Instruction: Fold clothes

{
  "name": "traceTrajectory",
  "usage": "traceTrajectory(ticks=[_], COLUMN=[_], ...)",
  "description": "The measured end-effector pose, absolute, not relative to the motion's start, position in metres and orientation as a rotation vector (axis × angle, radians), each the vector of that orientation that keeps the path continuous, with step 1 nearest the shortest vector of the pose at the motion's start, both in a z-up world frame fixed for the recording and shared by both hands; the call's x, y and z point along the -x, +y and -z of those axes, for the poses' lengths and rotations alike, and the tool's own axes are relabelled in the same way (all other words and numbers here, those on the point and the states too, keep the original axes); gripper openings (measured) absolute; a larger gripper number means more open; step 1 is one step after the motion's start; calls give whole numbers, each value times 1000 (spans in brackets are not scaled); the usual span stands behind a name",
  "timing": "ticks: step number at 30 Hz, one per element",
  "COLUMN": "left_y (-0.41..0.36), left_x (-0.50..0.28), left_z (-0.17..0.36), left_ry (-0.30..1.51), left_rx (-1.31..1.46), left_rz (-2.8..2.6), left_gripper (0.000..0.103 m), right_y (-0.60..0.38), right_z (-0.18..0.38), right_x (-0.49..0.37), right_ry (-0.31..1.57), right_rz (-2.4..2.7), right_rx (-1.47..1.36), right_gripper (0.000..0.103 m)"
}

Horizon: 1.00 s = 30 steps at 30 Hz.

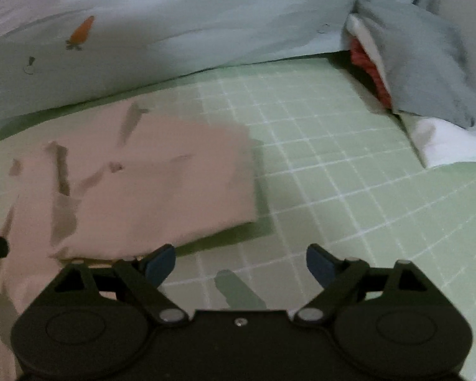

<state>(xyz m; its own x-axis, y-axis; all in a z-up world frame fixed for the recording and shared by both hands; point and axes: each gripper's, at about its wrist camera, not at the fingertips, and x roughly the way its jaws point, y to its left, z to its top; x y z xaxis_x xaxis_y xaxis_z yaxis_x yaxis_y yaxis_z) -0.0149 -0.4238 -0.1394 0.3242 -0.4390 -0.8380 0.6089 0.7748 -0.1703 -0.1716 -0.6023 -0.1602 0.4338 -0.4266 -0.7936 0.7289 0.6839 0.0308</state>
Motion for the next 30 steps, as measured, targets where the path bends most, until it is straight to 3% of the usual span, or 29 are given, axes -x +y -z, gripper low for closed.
traceTrajectory(ticks=[7,10,11,14,24,30], left_y=[-461,-470,-471,-469,-455,-429], left_x=[25,27,27,26,24,5], left_z=[155,161,164,166,130,70], left_ry=[1067,1082,1092,1105,980,799], left_rx=[-220,-237,-239,-226,-159,-75], left_rz=[786,813,817,821,882,828], left_gripper=[57,32,18,6,3,3], right_y=[-605,-604,-604,-604,-607,-606], right_z=[165,169,169,171,172,172], right_x=[201,207,208,211,204,188], right_ry=[893,904,906,909,898,888], right_rz=[782,795,798,804,809,791], right_rx=[-398,-399,-398,-402,-409,-399], right_gripper=[91,91,91,91,91,91])
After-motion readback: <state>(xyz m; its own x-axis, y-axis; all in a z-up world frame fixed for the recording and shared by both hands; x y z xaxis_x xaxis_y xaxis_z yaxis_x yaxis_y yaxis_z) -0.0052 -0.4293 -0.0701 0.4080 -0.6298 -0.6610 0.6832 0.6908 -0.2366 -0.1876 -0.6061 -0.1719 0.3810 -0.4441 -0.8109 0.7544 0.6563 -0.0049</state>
